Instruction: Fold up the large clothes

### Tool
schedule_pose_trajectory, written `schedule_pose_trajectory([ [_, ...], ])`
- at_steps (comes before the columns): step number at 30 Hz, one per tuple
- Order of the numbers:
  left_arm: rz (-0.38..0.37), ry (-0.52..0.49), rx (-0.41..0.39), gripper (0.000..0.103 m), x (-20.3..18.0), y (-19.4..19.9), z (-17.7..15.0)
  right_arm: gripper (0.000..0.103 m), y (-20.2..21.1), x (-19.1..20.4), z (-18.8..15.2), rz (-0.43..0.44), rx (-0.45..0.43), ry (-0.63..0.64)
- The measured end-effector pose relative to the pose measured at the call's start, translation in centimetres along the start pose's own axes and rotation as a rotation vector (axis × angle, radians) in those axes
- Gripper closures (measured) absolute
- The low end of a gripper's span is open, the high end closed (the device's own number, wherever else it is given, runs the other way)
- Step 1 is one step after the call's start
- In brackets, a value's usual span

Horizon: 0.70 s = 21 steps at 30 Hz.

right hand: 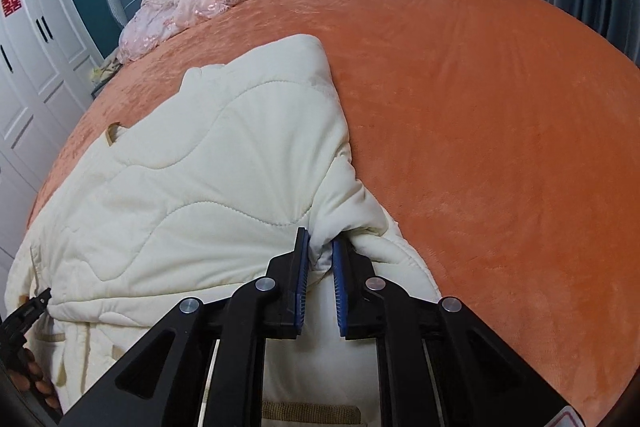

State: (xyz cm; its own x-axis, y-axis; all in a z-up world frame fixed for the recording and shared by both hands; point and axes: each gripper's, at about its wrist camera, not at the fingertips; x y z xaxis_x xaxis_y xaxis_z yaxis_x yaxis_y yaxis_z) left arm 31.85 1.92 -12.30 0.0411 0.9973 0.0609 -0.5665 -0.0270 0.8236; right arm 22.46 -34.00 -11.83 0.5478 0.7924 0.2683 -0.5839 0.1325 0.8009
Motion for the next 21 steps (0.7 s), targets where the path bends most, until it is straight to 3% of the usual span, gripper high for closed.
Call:
schedule_pose_trajectory([
  [8, 0.009, -0.013, -0.02, 0.094, -0.2, 0.4, -0.1, 0.088, 0.4, -0.6, 0.6, 0.006, 0.015, -0.016],
  [9, 0.004, -0.016, -0.018, 0.09, 0.1, 0.8, 0.1, 0.087, 1.2, -0.7, 0.8, -0.002, 0.018, -0.021],
  [11, 0.016, -0.023, -0.018, 0.081, 1.0, 2.5, 0.5, 0.083, 4.1, -0.6, 1.1, -0.04, -0.026, -0.027],
  [12, 0.021, -0.013, -0.03, 0.081, 1.4, 3.6, 0.7, 0.078, 5.6, -0.3, 1.1, -0.055, -0.066, -0.017],
  [14, 0.04, -0.006, -0.071, 0.084, 1.9, 5.9, 1.4, 0.078, 7.6, 1.1, 1.3, -0.035, -0.111, 0.024],
  [17, -0.047, 0.0, -0.115, 0.083, 0.2, 8.0, 3.2, 0.082, 7.2, 5.4, 1.2, 0.06, -0.076, 0.113],
  [19, -0.131, -0.014, -0.108, 0.083, -2.3, 8.0, 4.2, 0.082, 6.0, 8.8, 0.6, 0.105, -0.058, 0.184],
  [21, -0.168, -0.037, -0.081, 0.082, -4.8, 6.8, 4.7, 0.082, 4.5, 11.3, -0.2, 0.138, -0.028, 0.239],
])
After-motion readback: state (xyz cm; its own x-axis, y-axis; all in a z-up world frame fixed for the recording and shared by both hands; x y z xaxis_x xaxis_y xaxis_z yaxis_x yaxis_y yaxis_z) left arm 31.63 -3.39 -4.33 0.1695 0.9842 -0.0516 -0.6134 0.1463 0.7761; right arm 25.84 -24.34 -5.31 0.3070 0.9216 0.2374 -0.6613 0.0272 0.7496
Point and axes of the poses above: each gripper's, at about its wrist camera, not at the fingertips, and y roughly against the way its jaws point, x to its left, z to its top, and after that the axes turned 7 degrees about -y, right-handed
